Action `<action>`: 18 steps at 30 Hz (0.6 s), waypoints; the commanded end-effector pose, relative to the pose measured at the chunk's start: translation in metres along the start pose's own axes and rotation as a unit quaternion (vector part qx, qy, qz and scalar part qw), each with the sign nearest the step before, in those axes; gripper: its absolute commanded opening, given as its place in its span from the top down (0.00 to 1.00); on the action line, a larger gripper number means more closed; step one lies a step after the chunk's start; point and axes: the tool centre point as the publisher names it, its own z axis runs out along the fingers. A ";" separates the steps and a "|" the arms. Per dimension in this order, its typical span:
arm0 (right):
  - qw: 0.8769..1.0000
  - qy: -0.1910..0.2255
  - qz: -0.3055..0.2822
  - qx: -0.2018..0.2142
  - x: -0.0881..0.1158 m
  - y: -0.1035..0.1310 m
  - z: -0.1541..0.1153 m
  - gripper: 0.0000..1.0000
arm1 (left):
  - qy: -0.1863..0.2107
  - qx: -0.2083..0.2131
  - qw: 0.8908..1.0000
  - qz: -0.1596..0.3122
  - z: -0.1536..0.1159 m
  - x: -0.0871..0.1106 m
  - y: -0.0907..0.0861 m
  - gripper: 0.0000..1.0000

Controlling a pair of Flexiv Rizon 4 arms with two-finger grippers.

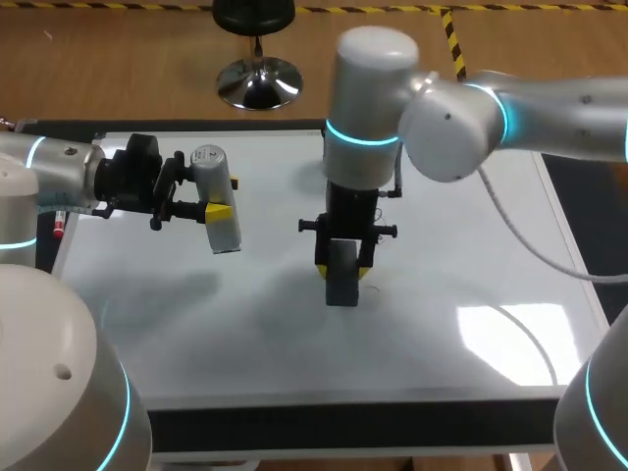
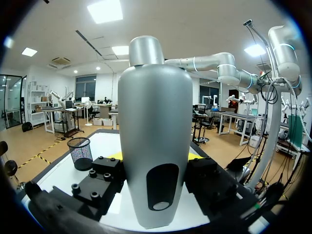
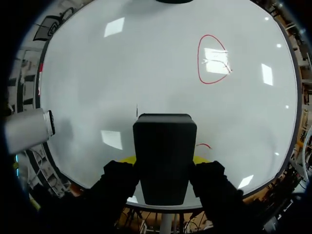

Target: Pick up the inspection probe, press it on each red-marked spot on the whiteboard one by one, put down the probe, pick up the eraser, and wipe off all the red marks.

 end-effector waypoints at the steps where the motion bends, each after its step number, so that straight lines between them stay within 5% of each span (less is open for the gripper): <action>1: 1.000 0.001 0.001 0.000 0.003 -0.001 0.005 1.00 | 0.000 0.000 1.000 0.001 -0.001 0.000 -0.001 1.00; 18: 1.000 0.018 0.007 0.011 -0.005 -0.005 0.023 1.00 | 0.000 0.000 1.000 0.001 -0.001 0.000 -0.001 1.00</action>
